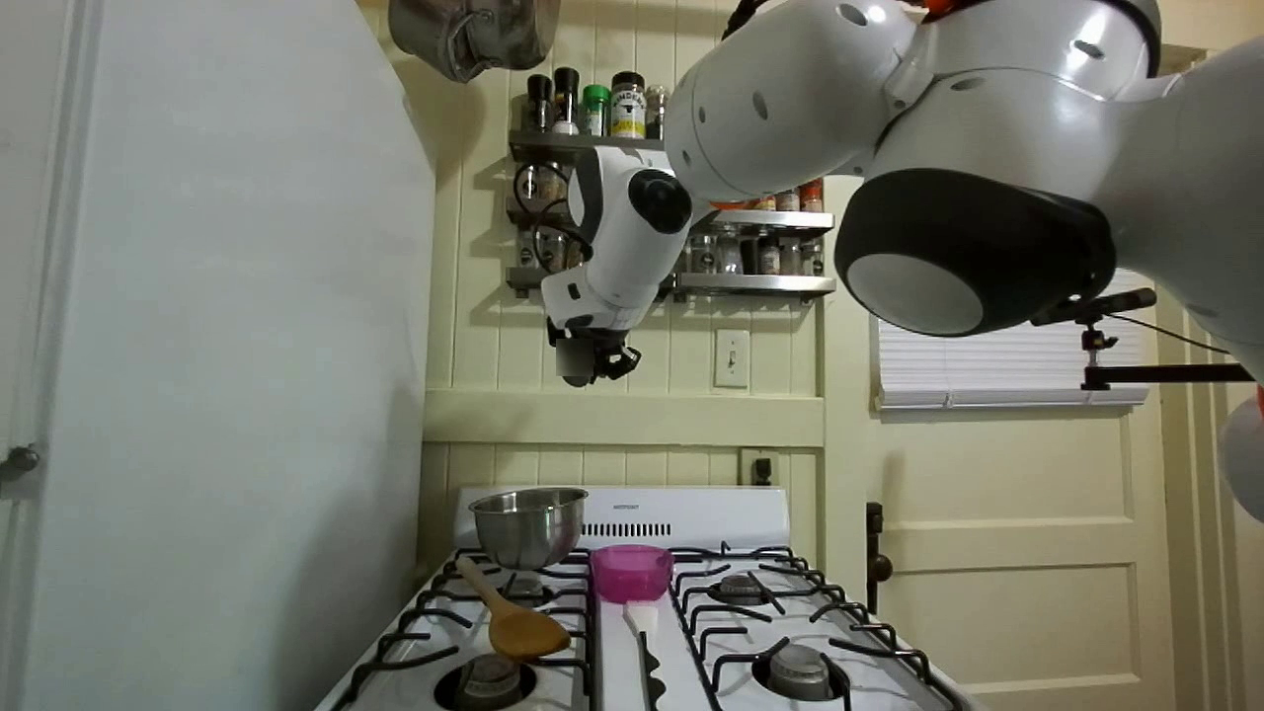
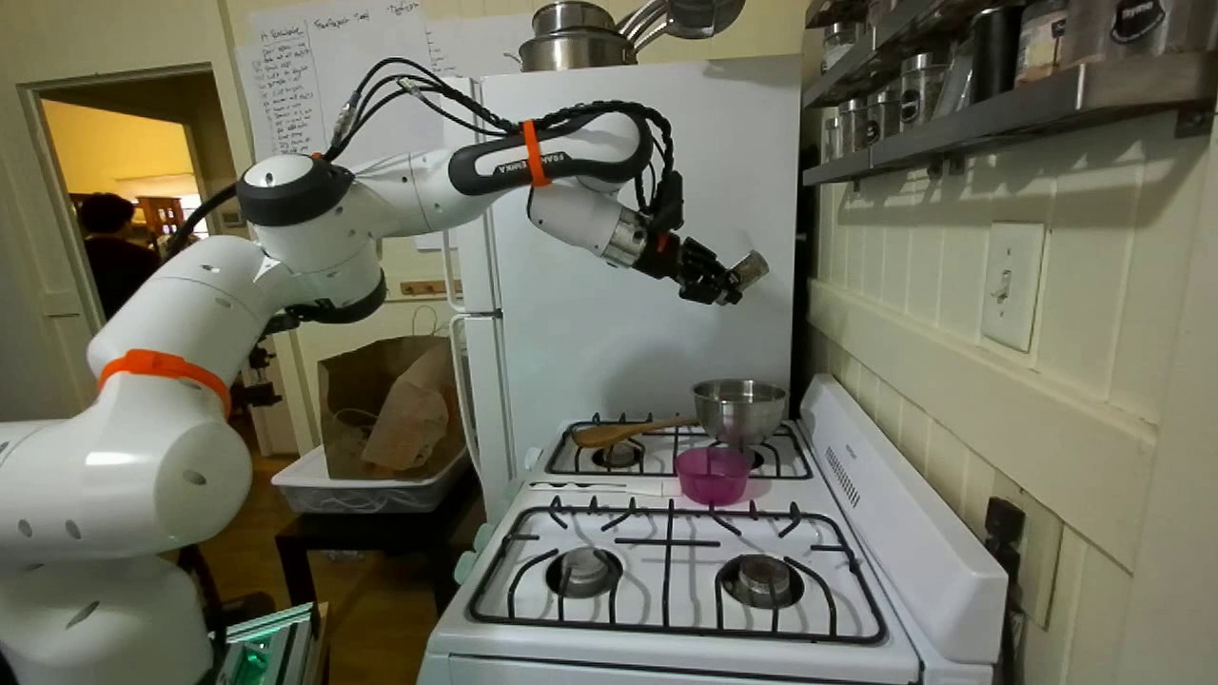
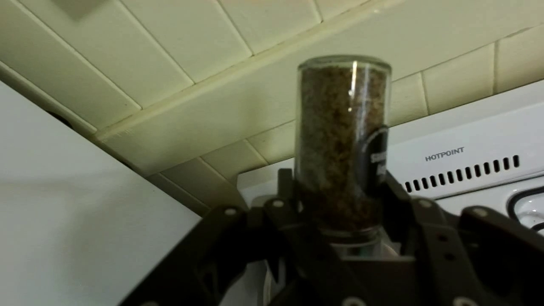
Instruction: Pick up one spice from the center of the bottom shelf, sprinkle some of its content into the pot and then place the spice back at the center of the bottom shelf
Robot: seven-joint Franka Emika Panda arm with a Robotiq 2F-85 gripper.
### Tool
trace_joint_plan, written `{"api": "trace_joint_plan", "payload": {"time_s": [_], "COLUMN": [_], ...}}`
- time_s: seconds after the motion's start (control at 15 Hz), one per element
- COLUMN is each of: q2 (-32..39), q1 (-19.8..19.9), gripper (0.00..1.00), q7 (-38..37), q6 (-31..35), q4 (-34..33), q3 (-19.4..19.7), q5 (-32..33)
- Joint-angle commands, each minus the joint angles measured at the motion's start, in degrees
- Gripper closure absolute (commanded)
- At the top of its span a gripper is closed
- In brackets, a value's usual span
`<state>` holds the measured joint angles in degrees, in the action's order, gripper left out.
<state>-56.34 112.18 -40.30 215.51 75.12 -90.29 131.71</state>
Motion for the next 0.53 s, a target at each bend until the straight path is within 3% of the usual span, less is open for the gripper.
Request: {"api": "trace_joint_plan", "payload": {"time_s": [0.0,0.2,0.47], "q2": [-1.3,-4.0,-5.4], "q1": [0.2,0.2,0.7], "gripper": [0.76,0.76,0.76], "q7": [-0.2,-0.5,5.4], "q6": [0.7,0.7,-1.3], "q4": [-0.5,-2.0,-4.3], "q3": [1.1,2.6,1.2], "q5": [1.1,2.6,4.5]}}
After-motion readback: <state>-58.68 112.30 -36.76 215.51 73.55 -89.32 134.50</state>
